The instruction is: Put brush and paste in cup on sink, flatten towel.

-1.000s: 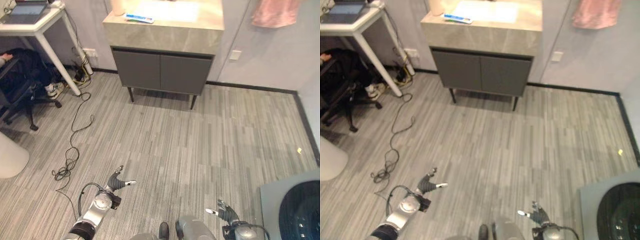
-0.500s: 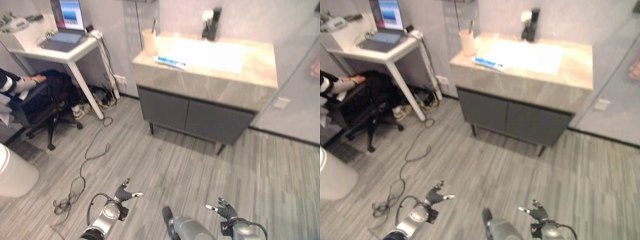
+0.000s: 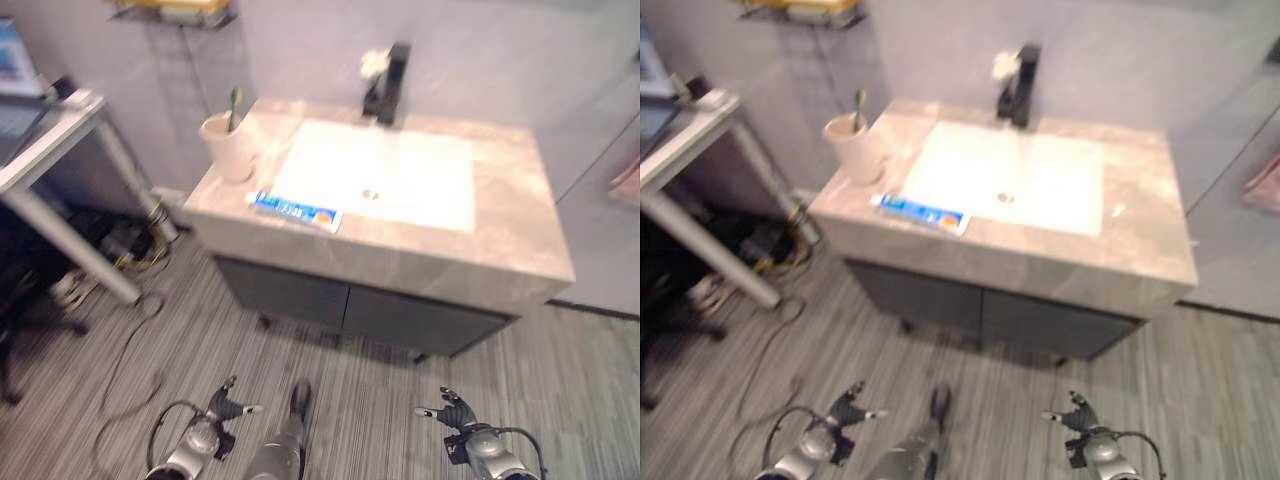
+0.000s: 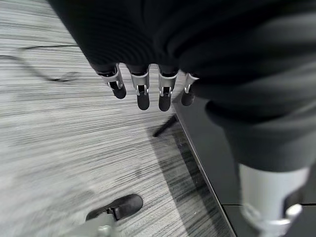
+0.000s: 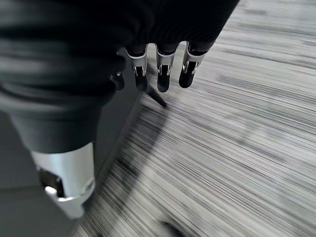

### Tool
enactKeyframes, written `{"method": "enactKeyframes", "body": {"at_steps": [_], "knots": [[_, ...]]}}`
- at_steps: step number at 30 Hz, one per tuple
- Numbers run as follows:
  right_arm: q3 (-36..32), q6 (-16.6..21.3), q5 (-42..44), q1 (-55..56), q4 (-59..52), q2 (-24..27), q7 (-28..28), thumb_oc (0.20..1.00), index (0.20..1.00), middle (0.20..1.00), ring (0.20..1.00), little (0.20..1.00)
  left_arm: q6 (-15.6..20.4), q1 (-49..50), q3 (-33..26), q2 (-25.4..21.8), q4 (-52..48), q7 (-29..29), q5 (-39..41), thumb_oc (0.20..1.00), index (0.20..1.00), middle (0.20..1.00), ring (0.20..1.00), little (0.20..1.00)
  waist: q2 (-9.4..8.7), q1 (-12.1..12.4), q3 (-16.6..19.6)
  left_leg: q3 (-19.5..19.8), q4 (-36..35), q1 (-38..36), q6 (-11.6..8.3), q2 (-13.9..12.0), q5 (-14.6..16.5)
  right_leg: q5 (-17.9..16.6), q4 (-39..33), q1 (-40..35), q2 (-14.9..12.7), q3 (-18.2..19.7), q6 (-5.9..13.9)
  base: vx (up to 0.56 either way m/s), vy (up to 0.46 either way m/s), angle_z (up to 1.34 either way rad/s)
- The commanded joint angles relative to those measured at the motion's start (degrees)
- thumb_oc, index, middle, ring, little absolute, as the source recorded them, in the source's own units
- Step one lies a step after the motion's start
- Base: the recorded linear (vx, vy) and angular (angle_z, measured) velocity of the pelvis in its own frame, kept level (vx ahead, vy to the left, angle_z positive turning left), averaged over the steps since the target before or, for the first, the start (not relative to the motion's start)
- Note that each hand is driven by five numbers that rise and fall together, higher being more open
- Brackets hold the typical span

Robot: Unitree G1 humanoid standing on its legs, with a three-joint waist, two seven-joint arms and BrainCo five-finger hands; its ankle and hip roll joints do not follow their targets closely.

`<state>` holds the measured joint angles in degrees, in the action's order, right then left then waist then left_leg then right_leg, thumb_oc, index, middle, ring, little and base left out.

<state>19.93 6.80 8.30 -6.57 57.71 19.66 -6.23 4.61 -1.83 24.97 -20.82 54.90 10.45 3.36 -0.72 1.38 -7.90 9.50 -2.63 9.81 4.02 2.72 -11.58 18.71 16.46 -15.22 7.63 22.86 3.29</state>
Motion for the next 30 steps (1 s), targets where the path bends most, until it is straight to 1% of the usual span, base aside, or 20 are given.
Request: {"method": "enactKeyframes", "body": {"at_steps": [1,2,3,4,5,6,7,8,9,10,11,14,17,21,25,26,27,28,29,30], "knots": [[1.7,-0.5,-2.5,2.0,-5.7,2.5,-0.4,1.000,1.000,1.000,1.000,1.000,2.7,-8.0,-0.6,-0.3,-3.1,1.0,-3.2,1.000,1.000,1.000,1.000,1.000,1.13,-2.7,0.1,-0.8,8.9,8.7,-8.68,-5.6,1.3,-14.5,-9.7,8.2,-9.6,1.9,2.45,0.29,0.586,-0.81],[1.5,-0.6,-2.5,1.7,-7.9,2.2,0.2,1.000,1.000,1.000,1.000,1.000,2.7,-7.6,-1.2,-1.7,-4.8,0.7,-3.5,1.000,1.000,1.000,1.000,1.000,0.68,-2.7,-0.3,-4.2,10.5,7.5,-7.28,-5.2,4.2,-16.5,-7.2,11.2,-11.9,1.5,4.10,0.16,0.406,-0.44],[1.5,-0.6,-2.5,1.7,-7.9,2.2,0.2,1.000,1.000,1.000,1.000,1.000,2.7,-7.6,-1.2,-1.7,-4.8,0.7,-3.5,1.000,1.000,1.000,1.000,1.000,0.80,-2.4,-0.2,-4.3,10.5,7.6,-7.31,-5.5,4.0,-16.6,-7.2,11.5,-11.7,1.8,4.15,0.10,0.368,-0.75],[2.1,-0.8,-3.0,0.9,-8.8,1.9,0.4,1.000,1.000,1.000,1.000,1.000,2.7,-7.3,-1.6,-2.0,-5.3,0.7,-3.4,1.000,1.000,1.000,1.000,1.000,0.61,-1.9,-0.5,-6.1,11.0,7.1,-6.75,-5.8,5.4,-18.2,-6.4,13.7,-12.8,-0.3,4.79,0.01,0.245,-1.21],[3.5,-1.0,-4.3,-0.9,-10.5,1.6,0.9,1.000,1.000,1.000,1.000,1.000,2.6,-7.5,-1.9,-2.7,-5.4,1.2,-3.4,1.000,1.000,1.000,1.000,1.000,0.60,-0.5,-1.7,-9.3,10.6,5.2,-6.53,-6.8,6.7,-20.1,-5.9,17.5,-14.4,-8.8,5.14,0.01,0.244,-1.46],[3.5,-1.0,-4.3,-1.0,-10.6,1.6,0.9,1.000,1.000,1.000,1.000,1.000,2.6,-7.6,-1.9,-2.7,-5.4,1.2,-3.4,1.000,1.000,1.000,1.000,1.000,0.69,-0.5,-1.6,-9.3,10.5,5.4,-6.56,-6.9,6.5,-20.2,-5.9,17.7,-14.3,-8.7,5.13,0.00,0.258,-1.45],[4.3,-0.7,-5.2,-1.8,-11.4,1.5,1.0,1.000,1.000,1.000,1.000,1.000,2.7,-7.5,-2.4,-2.9,-5.0,1.6,-2.6,1.000,1.000,1.000,1.000,1.000,0.75,0.8,-2.1,-11.2,9.5,3.8,-6.63,-7.6,7.2,-19.9,-7.2,19.6,-15.5,-16.9,4.50,0.01,0.130,-1.10],[4.7,-0.8,-5.9,-2.1,-12.3,1.6,1.0,1.000,1.000,1.000,1.000,1.000,2.7,-7.0,-2.9,-3.0,-5.3,1.4,-2.2,1.000,1.000,1.000,1.000,1.000,0.68,1.1,-1.9,-12.2,8.4,3.0,-6.74,-8.0,7.2,-20.2,-9.1,20.3,-15.9,-22.0,4.30,0.08,0.182,-1.41],[5.8,-0.7,-7.9,-2.4,-12.8,1.7,1.2,1.000,1.000,1.000,1.000,1.000,2.8,-5.8,-3.9,-3.3,-5.4,1.1,-2.5,1.000,1.000,1.000,1.000,1.000,0.08,2.2,-1.4,-14.4,7.4,1.6,-7.24,-8.5,7.7,-22.9,-14.2,18.1,-18.8,-29.0,5.54,0.14,0.102,-1.15],[6.1,-0.6,-8.3,-1.8,-14.0,2.3,1.7,1.000,1.000,1.000,1.000,1.000,2.7,-5.2,-4.0,-3.1,-5.0,0.8,-2.9,1.000,1.000,1.000,1.000,1.000,-0.42,1.4,-1.3,-14.0,6.8,1.0,-6.96,-7.8,7.7,-22.7,-16.2,16.9,-17.4,-24.5,5.88,0.18,0.133,-1.19],[5.9,-0.4,-9.5,-1.5,-13.9,3.1,1.6,1.000,1.000,1.000,1.000,1.000,3.0,-4.7,-4.5,-3.3,-4.7,0.7,-3.0,1.000,1.000,1.000,1.000,1.000,-0.64,1.6,-0.7,-14.5,4.5,-0.1,-6.99,-7.9,7.1,-23.2,-17.8,17.4,-16.8,-22.9,5.96,0.12,0.083,-0.38],[4.3,-0.6,-9.8,0.0,-14.6,4.2,1.1,1.000,1.000,1.000,1.000,1.000,3.0,-3.5,-5.2,-3.1,-4.9,0.3,-2.8,1.000,1.000,1.000,1.000,1.000,-0.69,1.0,0.0,-14.1,1.3,-1.9,-7.31,-7.8,5.8,-23.5,-19.2,16.1,-16.7,-22.6,5.92,0.13,0.011,0.25],[2.4,-0.5,-9.4,1.2,-14.1,4.8,0.8,1.000,1.000,1.000,1.000,1.000,3.3,-2.7,-5.1,-3.0,-5.1,-0.1,-3.0,1.000,1.000,1.000,1.000,1.000,-0.48,0.4,0.3,-13.8,-1.8,-3.1,-8.16,-8.4,4.2,-23.0,-19.9,15.5,-16.4,-24.2,6.00,0.07,-0.015,0.37],[2.5,-0.4,-10.3,1.8,-12.1,4.5,0.8,1.000,1.000,1.000,1.000,1.000,3.2,-2.2,-4.7,-2.3,-3.2,-0.1,-3.5,1.000,1.000,1.000,1.000,1.000,-0.42,0.0,0.5,-13.0,-2.4,-3.6,-8.53,-8.5,4.1,-22.3,-19.9,14.9,-16.2,-24.9,6.03,0.04,-0.019,0.16],[4.3,-0.3,-11.0,0.8,-11.1,4.2,1.3,1.000,1.000,1.000,1.000,1.000,3.4,-1.3,-4.6,-1.3,-1.3,-0.1,-3.4,1.000,1.000,1.000,1.000,1.000,-0.39,0.4,0.4,-12.2,-2.4,-3.7,-8.36,-8.2,4.4,-22.1,-20.5,14.5,-16.1,-25.1,6.04,-0.01,-0.008,0.08],[5.5,-0.2,-11.0,-0.3,-11.0,4.4,1.9,1.000,1.000,1.000,1.000,1.000,3.3,-1.1,-4.2,-0.6,0.0,-0.5,-3.6,1.000,1.000,1.000,1.000,1.000,-0.39,1.1,0.2,-11.0,-2.3,-3.5,-8.41,-7.8,4.3,-22.4,-21.4,14.6,-16.3,-24.5,6.12,-0.04,-0.008,0.01],[5.9,0.0,-11.0,-0.3,-11.2,4.6,2.3,1.000,1.000,1.000,1.000,1.000,3.3,-1.1,-3.8,-0.5,0.7,-0.9,-4.4,1.000,1.000,1.000,1.000,1.000,-0.42,1.1,0.2,-10.0,-2.0,-3.2,-8.16,-7.3,4.5,-22.0,-21.5,14.5,-16.2,-23.0,5.94,-0.04,-0.008,0.02],[5.9,0.0,-11.0,-0.3,-11.2,4.6,2.3,1.000,1.000,1.000,1.000,1.000,3.3,-1.1,-3.8,-0.5,0.8,-0.9,-4.5,1.000,1.000,1.000,1.000,1.000,-0.42,1.0,0.2,-10.0,-2.0,-3.2,-8.16,-7.3,4.5,-22.0,-21.5,14.5,-16.2,-23.0,5.94,-0.02,-0.028,0.11],[6.3,0.1,-11.2,-0.7,-10.9,4.8,2.4,1.000,1.000,1.000,1.000,1.000,3.1,-1.0,-3.4,-0.7,1.2,-0.9,-5.3,1.000,1.000,1.000,1.000,1.000,-0.57,0.3,0.0,-8.2,-1.0,-2.4,-7.62,-6.8,4.5,-20.7,-20.4,14.3,-14.6,-18.3,5.39,-0.01,-0.025,0.21],[6.4,0.1,-11.2,-0.8,-10.9,4.8,2.4,1.000,1.000,1.000,1.000,1.000,3.1,-1.0,-3.5,-0.7,1.2,-0.9,-5.3,1.000,1.000,1.000,1.000,1.000,-0.57,0.3,0.0,-8.2,-0.8,-2.3,-7.63,-6.9,4.5,-20.6,-20.2,14.4,-14.6,-18.2,5.38,-0.03,-0.033,0.40]]}}
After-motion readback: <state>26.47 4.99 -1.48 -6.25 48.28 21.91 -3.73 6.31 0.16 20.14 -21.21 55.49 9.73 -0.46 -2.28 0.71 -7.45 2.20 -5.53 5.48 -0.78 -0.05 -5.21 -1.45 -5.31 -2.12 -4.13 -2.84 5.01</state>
